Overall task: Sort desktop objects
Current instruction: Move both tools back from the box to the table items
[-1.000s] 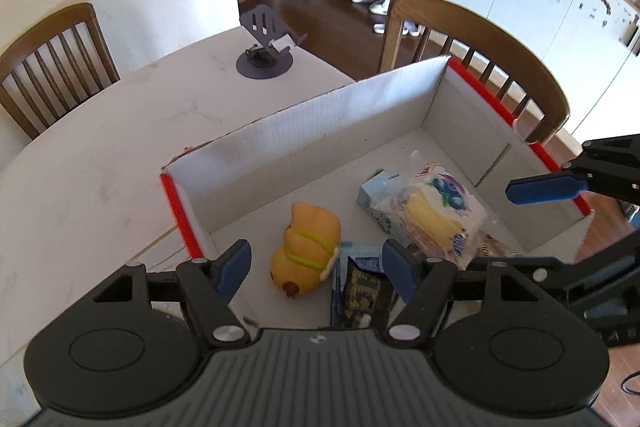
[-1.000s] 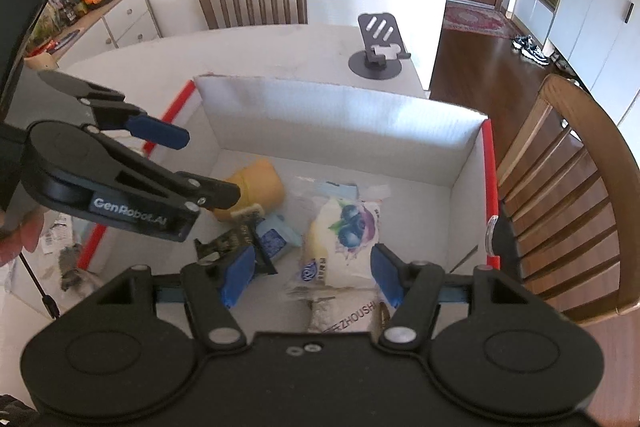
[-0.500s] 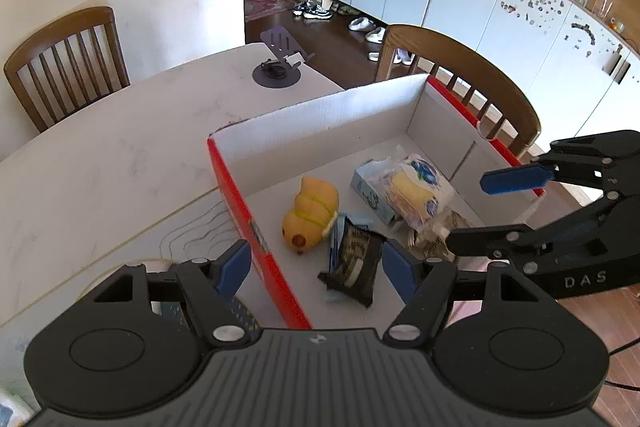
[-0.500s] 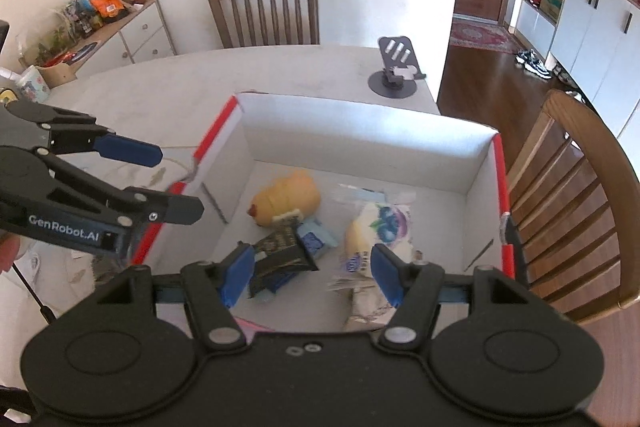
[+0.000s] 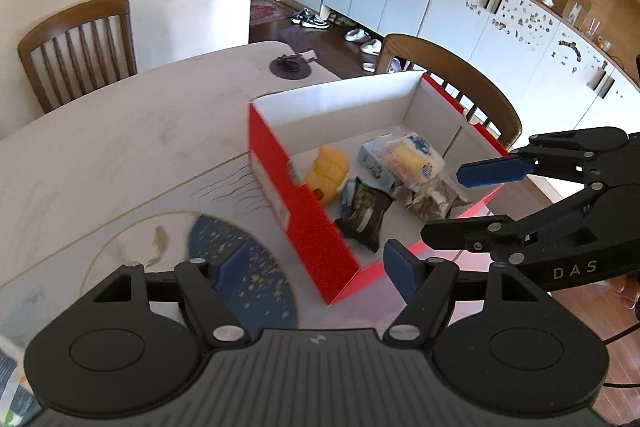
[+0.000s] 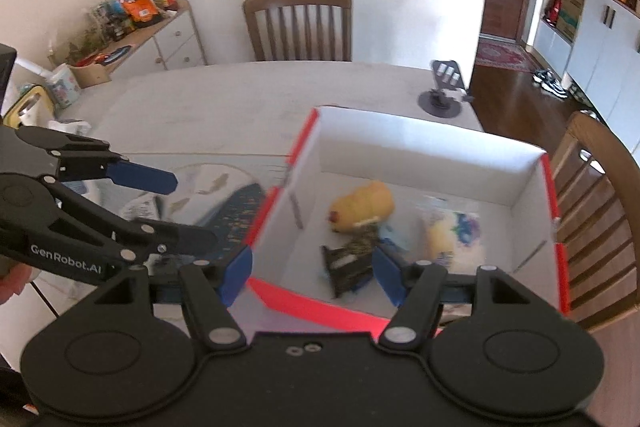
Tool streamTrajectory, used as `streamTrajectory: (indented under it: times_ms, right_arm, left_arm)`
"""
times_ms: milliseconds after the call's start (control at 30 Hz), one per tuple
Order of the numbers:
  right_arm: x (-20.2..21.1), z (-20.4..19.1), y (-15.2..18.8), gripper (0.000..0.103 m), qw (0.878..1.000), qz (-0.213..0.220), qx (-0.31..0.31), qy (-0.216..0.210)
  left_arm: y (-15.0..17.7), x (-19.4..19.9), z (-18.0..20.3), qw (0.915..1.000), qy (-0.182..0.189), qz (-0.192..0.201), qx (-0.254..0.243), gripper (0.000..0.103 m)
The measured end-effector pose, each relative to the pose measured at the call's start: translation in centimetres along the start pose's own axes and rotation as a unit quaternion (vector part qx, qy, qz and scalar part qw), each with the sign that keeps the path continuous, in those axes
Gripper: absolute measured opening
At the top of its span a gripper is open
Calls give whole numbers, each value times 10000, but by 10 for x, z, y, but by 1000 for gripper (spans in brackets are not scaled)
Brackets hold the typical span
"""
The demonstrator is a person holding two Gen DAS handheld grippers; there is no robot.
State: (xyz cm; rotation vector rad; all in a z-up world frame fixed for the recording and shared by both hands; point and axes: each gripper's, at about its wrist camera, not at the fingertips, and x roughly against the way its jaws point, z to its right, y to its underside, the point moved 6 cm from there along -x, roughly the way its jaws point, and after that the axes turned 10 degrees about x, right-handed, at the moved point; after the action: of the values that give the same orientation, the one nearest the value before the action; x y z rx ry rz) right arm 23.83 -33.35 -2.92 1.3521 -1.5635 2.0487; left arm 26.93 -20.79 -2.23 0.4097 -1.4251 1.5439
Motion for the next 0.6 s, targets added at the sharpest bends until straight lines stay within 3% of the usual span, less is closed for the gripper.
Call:
streamTrajectory:
  times_ms: [100,600]
  right_arm:
    - [-2,-16,-2,67,10000,16,11,-28]
    - [-24,-102,-19,76,9998,31,109,-186]
  left_arm:
    - [7,13,-15,10000,27,58,61,82]
    - [38,66,-109,9990,-55,245,378,92]
